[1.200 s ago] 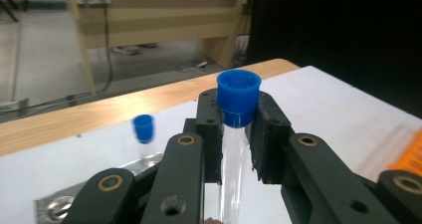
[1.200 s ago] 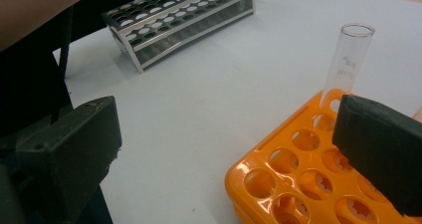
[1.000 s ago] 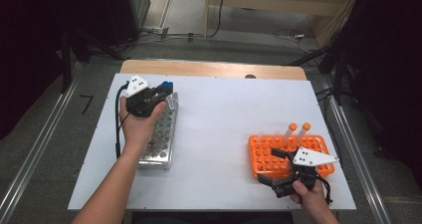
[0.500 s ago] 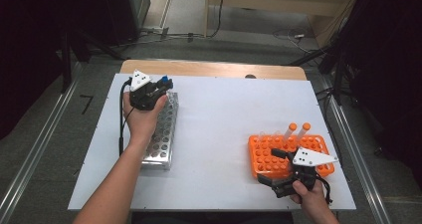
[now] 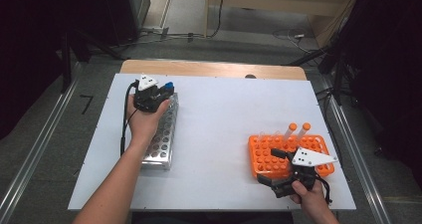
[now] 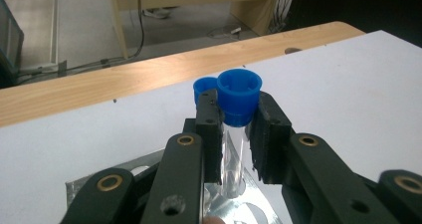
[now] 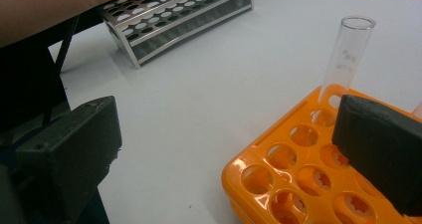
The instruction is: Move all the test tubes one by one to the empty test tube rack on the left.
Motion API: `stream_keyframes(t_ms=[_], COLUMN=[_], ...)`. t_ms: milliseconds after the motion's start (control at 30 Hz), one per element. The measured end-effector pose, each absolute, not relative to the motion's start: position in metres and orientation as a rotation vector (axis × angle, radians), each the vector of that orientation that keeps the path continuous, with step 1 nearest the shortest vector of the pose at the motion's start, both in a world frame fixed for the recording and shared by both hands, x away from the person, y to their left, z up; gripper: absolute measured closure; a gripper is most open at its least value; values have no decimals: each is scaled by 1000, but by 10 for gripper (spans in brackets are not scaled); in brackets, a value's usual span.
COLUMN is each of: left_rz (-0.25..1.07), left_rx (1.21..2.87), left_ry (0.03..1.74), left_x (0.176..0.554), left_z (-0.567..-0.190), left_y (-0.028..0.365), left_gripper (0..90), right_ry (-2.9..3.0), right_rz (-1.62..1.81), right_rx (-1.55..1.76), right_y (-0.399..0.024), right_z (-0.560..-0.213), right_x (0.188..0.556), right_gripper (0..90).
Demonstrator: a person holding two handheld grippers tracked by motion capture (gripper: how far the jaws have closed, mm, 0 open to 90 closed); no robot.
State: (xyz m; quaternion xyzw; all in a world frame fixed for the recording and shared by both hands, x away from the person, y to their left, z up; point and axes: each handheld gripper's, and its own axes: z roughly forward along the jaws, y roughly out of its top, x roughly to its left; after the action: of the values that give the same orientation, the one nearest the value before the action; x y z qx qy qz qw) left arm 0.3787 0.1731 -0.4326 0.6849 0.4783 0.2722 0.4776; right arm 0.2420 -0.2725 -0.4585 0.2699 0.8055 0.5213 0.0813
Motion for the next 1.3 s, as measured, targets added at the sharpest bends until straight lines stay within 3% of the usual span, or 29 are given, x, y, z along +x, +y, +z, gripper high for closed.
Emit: stream_keyframes(t_ms=[167,267,433,767,967,1300], left_rz=[632,615,591,539,508,481], left_rx=[1686,1679,1656,1612,1591,1580], left_ry=[1183,1193,1199,1123,1070,1007], left_x=[379,378,373,354,336,301], left_z=[-433,-431,-427,-416,-411,-411], left_y=[175,176,177,173,169,160], left_gripper=[754,694,474,125,29,0], right_ry=[2408,2409,2409,2404,2394,2380], right_rz=[1556,1554,1549,1550,1555,1562], right_rx=[811,810,813,820,821,842], right_y=[-272,-272,-272,-273,-274,-276], right_z=[-459,-459,-460,-459,-459,-457], right_x=[242,243,243,243,244,245], right_gripper=[0,0,0,0,0,0])
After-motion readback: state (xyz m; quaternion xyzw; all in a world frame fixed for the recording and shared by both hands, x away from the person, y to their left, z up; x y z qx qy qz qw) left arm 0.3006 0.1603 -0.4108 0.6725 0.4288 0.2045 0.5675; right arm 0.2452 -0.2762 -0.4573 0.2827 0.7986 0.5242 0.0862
